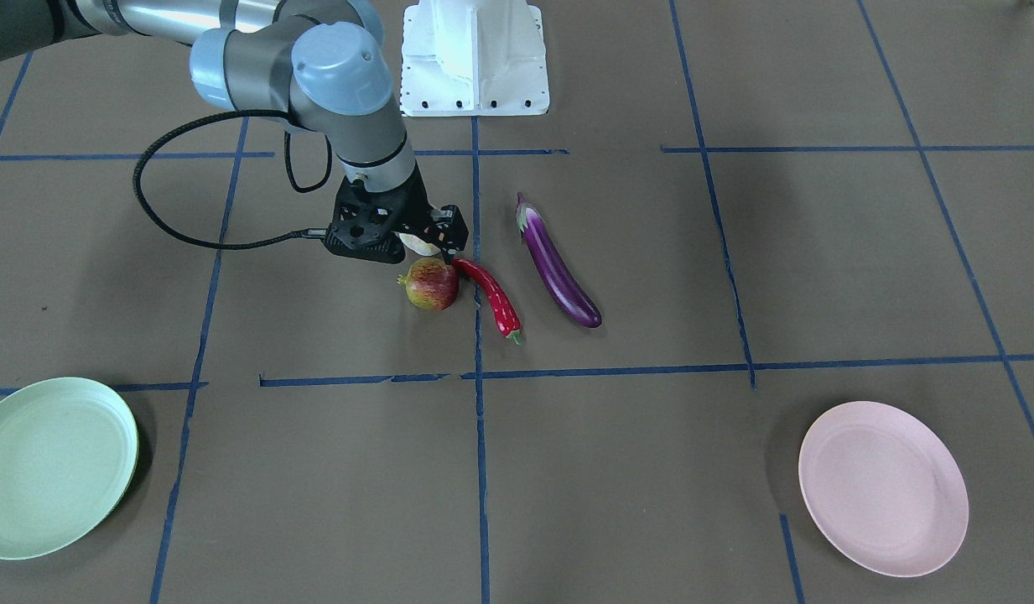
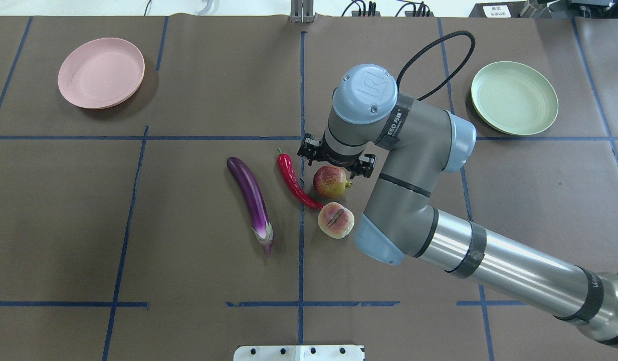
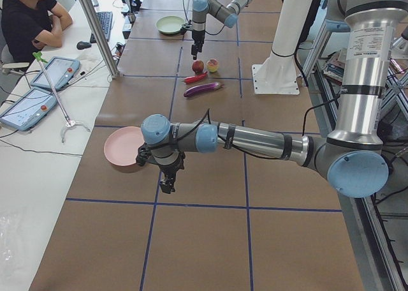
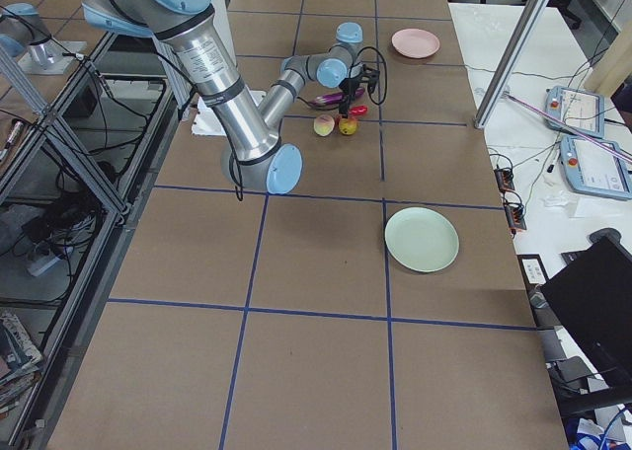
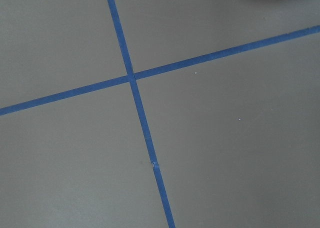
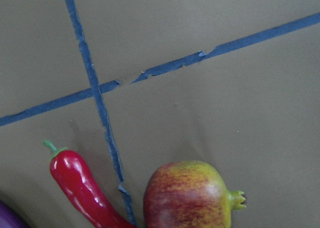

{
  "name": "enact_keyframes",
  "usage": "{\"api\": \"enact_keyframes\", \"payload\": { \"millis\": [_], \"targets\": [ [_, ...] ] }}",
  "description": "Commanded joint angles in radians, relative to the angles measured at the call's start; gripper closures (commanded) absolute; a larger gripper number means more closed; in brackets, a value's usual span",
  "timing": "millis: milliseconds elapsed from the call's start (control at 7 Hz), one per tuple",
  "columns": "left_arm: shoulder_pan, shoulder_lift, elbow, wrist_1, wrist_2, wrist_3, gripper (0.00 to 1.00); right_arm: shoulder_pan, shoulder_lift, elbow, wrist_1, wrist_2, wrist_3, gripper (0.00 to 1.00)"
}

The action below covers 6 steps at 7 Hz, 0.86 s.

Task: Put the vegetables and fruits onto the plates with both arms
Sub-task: 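Move the right gripper over the pomegranate and grasp it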

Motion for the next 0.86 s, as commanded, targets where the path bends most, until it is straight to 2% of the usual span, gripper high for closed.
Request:
{"api": "enact_keyframes", "payload": {
  "millis": [0,429,571,714],
  "targets": [
    [0.000,0.001,0.001,-0.001,-0.040,0.000,0.00,-0.010,0.044,-0.108,0.000,-0.046,0.007,0.00],
    [0.000,0.000,0.001,-0.001,-0.045,0.000,0.00,-0.028,0.040,-0.143,0.003,-0.048,0.004,0.00],
    [0.005,-0.002,-0.001,-0.001,-0.048,-0.003,0.00,-0.028,0.045,-0.143,0.005,-0.048,0.008,0.37],
    [0.067,-0.003,-0.001,-0.010,-0.071,-0.070,0.00,-0.028,0.042,-0.141,0.006,-0.047,0.005,0.78]
  ]
}}
